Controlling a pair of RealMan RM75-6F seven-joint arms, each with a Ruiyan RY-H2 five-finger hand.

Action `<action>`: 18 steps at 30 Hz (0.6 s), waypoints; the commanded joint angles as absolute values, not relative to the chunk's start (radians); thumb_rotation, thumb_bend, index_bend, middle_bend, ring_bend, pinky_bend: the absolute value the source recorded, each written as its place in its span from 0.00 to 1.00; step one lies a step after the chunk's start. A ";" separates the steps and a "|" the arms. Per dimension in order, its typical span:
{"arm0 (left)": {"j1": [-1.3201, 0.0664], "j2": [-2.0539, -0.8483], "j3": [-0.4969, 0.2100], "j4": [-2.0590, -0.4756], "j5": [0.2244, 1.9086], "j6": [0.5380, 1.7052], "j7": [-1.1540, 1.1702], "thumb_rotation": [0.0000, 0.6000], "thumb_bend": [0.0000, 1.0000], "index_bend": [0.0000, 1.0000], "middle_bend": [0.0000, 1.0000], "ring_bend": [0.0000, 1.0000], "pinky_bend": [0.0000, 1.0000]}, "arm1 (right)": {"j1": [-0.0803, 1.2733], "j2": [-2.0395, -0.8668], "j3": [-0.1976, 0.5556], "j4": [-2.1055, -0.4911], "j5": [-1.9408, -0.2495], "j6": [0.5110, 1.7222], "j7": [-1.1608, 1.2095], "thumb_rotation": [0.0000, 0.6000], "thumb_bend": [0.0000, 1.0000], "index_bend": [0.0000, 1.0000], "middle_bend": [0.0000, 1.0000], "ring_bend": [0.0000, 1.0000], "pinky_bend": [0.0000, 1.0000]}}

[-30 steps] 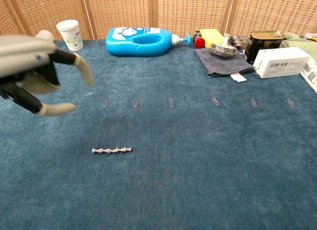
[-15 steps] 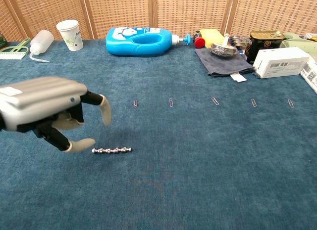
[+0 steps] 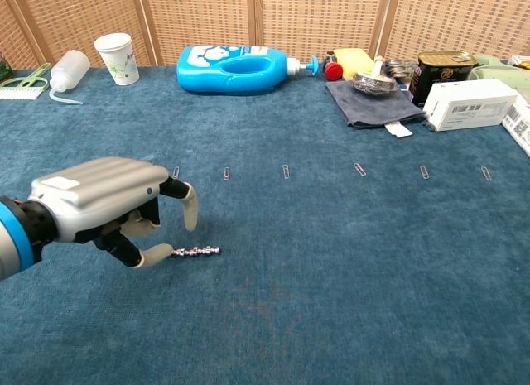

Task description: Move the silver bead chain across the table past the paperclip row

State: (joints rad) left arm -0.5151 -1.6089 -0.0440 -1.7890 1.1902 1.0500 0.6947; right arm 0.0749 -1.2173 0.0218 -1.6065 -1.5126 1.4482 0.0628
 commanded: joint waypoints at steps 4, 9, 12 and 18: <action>-0.530 -1.650 -0.050 -1.744 1.170 1.047 0.679 1.00 0.36 0.40 0.99 1.00 1.00 | 0.072 -1.218 0.022 -1.603 -1.507 1.446 0.068 1.00 0.30 0.00 0.04 0.08 0.08; -0.544 -1.684 -0.057 -1.710 1.154 1.039 0.668 1.00 0.36 0.40 0.99 1.00 1.00 | 0.069 -1.215 0.023 -1.604 -1.499 1.445 0.067 1.00 0.30 0.00 0.04 0.08 0.08; -0.554 -1.704 -0.061 -1.691 1.139 1.032 0.667 1.00 0.36 0.40 0.99 1.00 1.00 | 0.068 -1.214 0.025 -1.606 -1.494 1.443 0.066 1.00 0.30 0.00 0.04 0.09 0.08; -0.571 -1.731 -0.067 -1.663 1.118 1.023 0.665 1.00 0.36 0.40 0.99 1.00 1.00 | 0.067 -1.216 0.027 -1.603 -1.483 1.436 0.068 1.00 0.30 0.00 0.04 0.09 0.08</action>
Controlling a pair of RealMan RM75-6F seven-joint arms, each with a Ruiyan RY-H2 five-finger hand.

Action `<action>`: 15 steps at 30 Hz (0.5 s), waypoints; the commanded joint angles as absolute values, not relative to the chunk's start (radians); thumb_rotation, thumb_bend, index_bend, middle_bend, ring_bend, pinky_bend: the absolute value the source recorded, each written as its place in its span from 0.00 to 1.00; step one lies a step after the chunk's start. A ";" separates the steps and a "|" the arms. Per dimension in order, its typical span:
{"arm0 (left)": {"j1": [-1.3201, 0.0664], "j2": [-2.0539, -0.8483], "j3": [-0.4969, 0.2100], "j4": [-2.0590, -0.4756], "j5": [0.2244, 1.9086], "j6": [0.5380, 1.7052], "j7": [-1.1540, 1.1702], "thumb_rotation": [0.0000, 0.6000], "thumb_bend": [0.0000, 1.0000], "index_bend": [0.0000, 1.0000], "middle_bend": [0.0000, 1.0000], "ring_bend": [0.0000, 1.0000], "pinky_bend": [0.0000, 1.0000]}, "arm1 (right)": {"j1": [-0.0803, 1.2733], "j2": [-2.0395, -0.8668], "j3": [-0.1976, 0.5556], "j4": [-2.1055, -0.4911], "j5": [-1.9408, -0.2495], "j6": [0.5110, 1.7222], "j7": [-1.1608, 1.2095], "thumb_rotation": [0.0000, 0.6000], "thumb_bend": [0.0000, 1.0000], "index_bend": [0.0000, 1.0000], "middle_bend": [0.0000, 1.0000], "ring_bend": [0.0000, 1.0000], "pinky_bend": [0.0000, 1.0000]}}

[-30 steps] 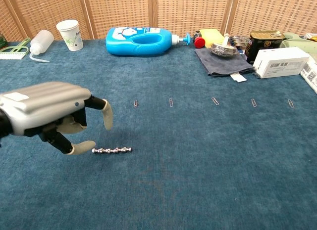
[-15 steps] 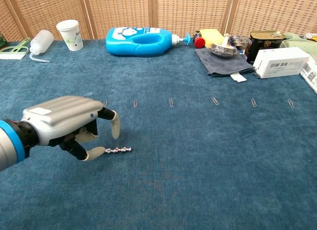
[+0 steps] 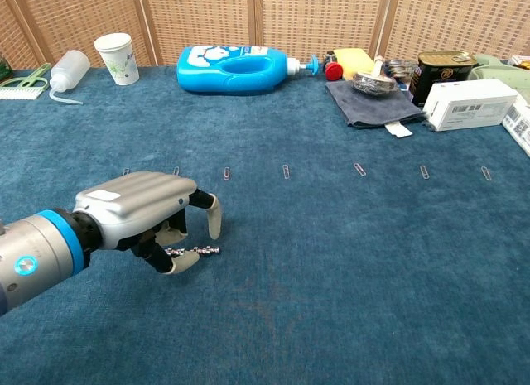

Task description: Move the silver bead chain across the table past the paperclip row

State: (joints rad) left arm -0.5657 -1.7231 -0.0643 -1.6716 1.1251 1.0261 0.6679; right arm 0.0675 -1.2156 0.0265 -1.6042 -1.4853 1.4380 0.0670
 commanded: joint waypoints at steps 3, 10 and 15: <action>-0.581 -1.742 -0.072 -1.645 1.105 1.012 0.660 1.00 0.36 0.40 0.99 1.00 1.00 | 0.068 -1.217 0.027 -1.602 -1.477 1.429 0.066 1.00 0.30 0.00 0.04 0.09 0.08; -0.592 -1.754 -0.073 -1.629 1.096 1.014 0.648 1.00 0.36 0.41 0.99 1.00 1.00 | 0.068 -1.215 0.030 -1.604 -1.473 1.427 0.062 1.00 0.30 0.00 0.04 0.09 0.08; -0.597 -1.759 -0.071 -1.626 1.087 1.016 0.646 1.00 0.36 0.41 0.99 1.00 1.00 | 0.067 -1.216 0.030 -1.603 -1.470 1.424 0.065 1.00 0.30 0.00 0.04 0.09 0.08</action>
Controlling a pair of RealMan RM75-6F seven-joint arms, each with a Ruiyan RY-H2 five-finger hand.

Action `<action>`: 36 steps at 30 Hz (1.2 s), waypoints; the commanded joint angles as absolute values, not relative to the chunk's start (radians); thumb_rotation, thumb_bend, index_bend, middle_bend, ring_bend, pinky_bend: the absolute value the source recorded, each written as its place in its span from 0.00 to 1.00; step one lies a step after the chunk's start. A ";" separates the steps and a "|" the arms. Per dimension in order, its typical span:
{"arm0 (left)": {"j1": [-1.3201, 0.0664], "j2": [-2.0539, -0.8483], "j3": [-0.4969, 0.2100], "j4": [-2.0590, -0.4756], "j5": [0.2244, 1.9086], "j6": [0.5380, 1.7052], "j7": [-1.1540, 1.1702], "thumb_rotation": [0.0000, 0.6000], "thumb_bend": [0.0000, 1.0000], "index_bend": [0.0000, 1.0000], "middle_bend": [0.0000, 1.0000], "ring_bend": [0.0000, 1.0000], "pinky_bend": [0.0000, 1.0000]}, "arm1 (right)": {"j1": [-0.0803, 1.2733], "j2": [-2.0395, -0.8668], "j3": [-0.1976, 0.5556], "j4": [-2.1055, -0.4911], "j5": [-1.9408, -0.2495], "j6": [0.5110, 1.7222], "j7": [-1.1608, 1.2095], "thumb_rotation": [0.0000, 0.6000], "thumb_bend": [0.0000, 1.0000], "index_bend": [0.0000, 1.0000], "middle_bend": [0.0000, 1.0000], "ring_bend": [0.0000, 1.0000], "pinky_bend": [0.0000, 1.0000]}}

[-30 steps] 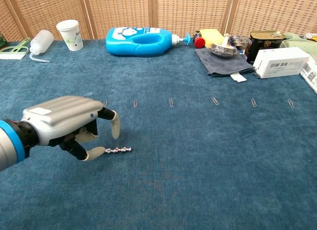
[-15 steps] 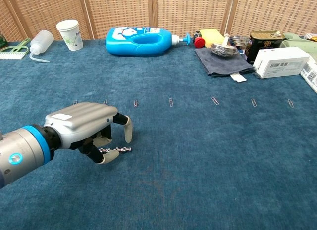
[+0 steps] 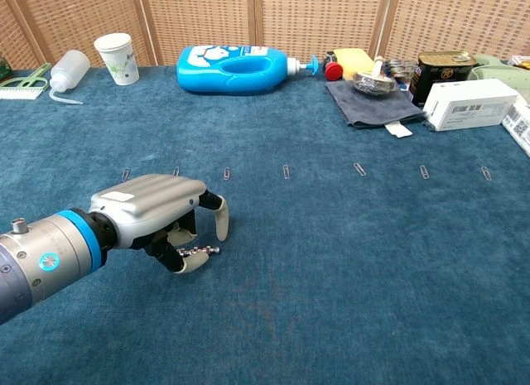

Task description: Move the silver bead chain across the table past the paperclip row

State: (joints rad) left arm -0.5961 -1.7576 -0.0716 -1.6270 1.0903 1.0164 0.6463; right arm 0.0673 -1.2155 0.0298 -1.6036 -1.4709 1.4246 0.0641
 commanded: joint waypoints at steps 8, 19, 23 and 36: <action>-0.607 -1.770 -0.065 -1.617 1.067 1.018 0.650 1.00 0.36 0.41 0.99 1.00 1.00 | 0.057 -1.215 0.031 -1.595 -1.460 1.430 0.079 1.00 0.30 0.00 0.04 0.09 0.08; -0.618 -1.775 -0.061 -1.615 1.045 1.034 0.662 1.00 0.36 0.43 0.99 1.00 1.00 | 0.051 -1.221 0.030 -1.583 -1.460 1.430 0.097 1.00 0.30 0.00 0.04 0.09 0.08; -0.620 -1.776 -0.059 -1.615 1.037 1.039 0.664 1.00 0.36 0.44 0.99 1.00 1.00 | 0.049 -1.221 0.030 -1.579 -1.460 1.431 0.103 1.00 0.30 0.00 0.04 0.09 0.08; -0.632 -1.775 -0.057 -1.621 1.008 1.046 0.681 1.00 0.39 0.48 0.99 1.00 1.00 | 0.041 -1.226 0.030 -1.568 -1.471 1.443 0.129 1.00 0.30 0.00 0.04 0.09 0.08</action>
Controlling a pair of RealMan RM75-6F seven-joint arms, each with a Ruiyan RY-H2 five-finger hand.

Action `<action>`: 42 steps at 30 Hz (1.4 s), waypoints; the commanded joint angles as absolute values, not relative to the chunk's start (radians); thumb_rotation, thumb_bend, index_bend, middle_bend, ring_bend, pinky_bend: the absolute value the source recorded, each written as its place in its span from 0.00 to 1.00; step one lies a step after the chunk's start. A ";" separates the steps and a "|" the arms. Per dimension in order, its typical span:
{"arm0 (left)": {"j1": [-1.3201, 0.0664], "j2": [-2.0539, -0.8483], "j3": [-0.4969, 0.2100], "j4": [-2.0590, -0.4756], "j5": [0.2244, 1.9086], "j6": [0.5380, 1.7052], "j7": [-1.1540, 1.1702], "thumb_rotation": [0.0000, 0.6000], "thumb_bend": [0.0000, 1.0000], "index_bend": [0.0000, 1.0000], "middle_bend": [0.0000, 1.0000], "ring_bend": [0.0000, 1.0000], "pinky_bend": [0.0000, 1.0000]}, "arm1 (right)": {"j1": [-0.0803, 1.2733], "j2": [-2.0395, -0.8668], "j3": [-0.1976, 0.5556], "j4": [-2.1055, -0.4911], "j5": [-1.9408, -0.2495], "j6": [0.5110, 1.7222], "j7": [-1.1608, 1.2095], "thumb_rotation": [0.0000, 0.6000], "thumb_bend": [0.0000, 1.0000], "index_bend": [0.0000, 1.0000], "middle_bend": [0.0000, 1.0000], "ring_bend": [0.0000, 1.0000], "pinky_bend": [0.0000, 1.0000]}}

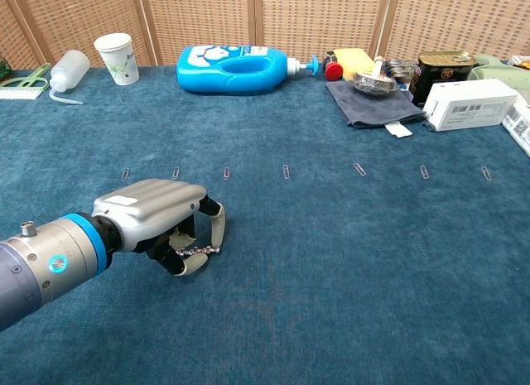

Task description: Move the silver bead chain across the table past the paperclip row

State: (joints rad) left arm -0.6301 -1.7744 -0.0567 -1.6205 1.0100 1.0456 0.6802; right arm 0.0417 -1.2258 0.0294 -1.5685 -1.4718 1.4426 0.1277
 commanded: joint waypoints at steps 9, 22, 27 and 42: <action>-0.641 -1.770 -0.054 -1.636 0.982 1.055 0.705 1.00 0.41 0.51 0.99 1.00 1.00 | 0.037 -1.223 0.028 -1.561 -1.504 1.467 0.179 1.00 0.30 0.00 0.04 0.09 0.09; -0.654 -1.764 -0.043 -1.646 0.972 1.062 0.724 1.00 0.42 0.56 0.99 1.00 1.00 | 0.031 -1.228 0.030 -1.552 -1.520 1.490 0.199 1.00 0.30 0.00 0.04 0.09 0.09; -0.655 -1.756 -0.042 -1.654 0.985 1.073 0.718 1.00 0.43 0.60 1.00 1.00 1.00 | 0.026 -1.228 0.031 -1.549 -1.529 1.504 0.208 1.00 0.30 0.00 0.04 0.10 0.09; -0.629 -1.620 -0.080 -1.810 1.081 1.151 0.627 1.00 0.44 0.64 1.00 1.00 1.00 | 0.021 -1.230 0.035 -1.542 -1.569 1.551 0.221 1.00 0.30 0.00 0.05 0.11 0.09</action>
